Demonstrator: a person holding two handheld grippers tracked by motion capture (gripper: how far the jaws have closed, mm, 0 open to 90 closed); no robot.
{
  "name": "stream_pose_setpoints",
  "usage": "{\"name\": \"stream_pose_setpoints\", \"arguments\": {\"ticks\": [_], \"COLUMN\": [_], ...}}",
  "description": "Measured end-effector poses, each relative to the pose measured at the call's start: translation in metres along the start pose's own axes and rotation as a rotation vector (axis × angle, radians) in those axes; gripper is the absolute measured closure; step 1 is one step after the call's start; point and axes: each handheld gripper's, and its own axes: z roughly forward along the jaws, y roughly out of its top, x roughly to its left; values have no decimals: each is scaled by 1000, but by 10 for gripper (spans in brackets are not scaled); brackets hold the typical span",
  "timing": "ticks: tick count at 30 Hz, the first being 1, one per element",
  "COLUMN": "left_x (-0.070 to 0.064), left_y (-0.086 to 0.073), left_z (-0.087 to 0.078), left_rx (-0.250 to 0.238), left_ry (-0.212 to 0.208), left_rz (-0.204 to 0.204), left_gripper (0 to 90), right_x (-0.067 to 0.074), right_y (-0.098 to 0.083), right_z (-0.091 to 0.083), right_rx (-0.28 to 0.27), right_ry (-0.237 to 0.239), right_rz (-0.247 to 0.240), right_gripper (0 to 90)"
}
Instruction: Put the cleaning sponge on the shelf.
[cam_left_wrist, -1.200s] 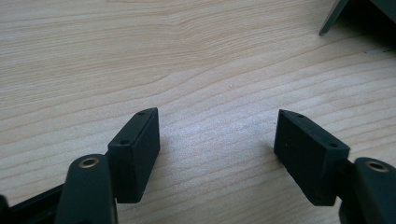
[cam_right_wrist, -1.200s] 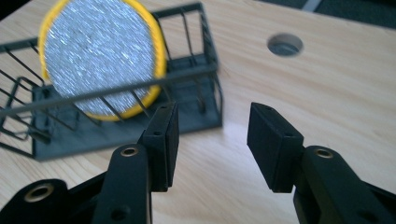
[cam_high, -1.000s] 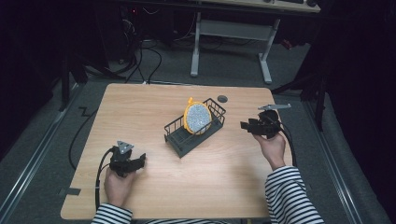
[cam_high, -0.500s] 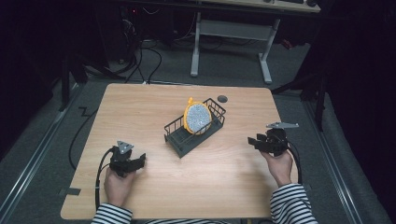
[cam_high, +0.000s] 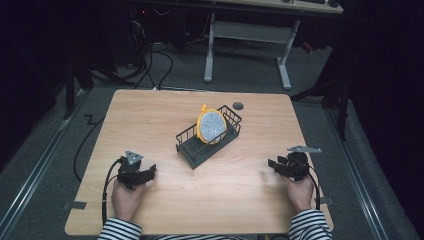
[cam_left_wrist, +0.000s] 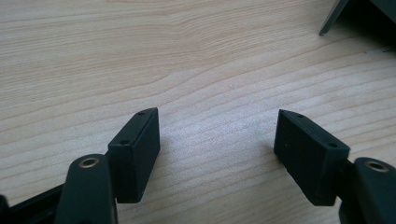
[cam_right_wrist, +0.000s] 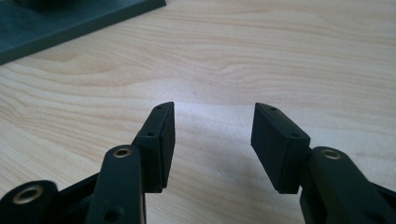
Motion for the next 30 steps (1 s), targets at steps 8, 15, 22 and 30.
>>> {"name": "stream_pose_setpoints", "arguments": {"ticks": [8,15,22,30], "left_x": [0,0,0,0], "left_y": [0,0,0,0], "left_z": [0,0,0,0], "left_rx": [0,0,0,0], "left_ry": [0,1,2,2], "left_rz": [0,0,-1,-1], "left_gripper": [320,320,320,320], "right_x": [0,11,15,16], "right_y": [-18,-32,-33,-33], "right_z": [7,12,14,14], "right_rx": [-1,-34,-39,-37], "right_ry": [-41,-116,-131,-131], "right_rz": [-18,-79,-107,-106], "right_gripper": [480,469,422,397]}}
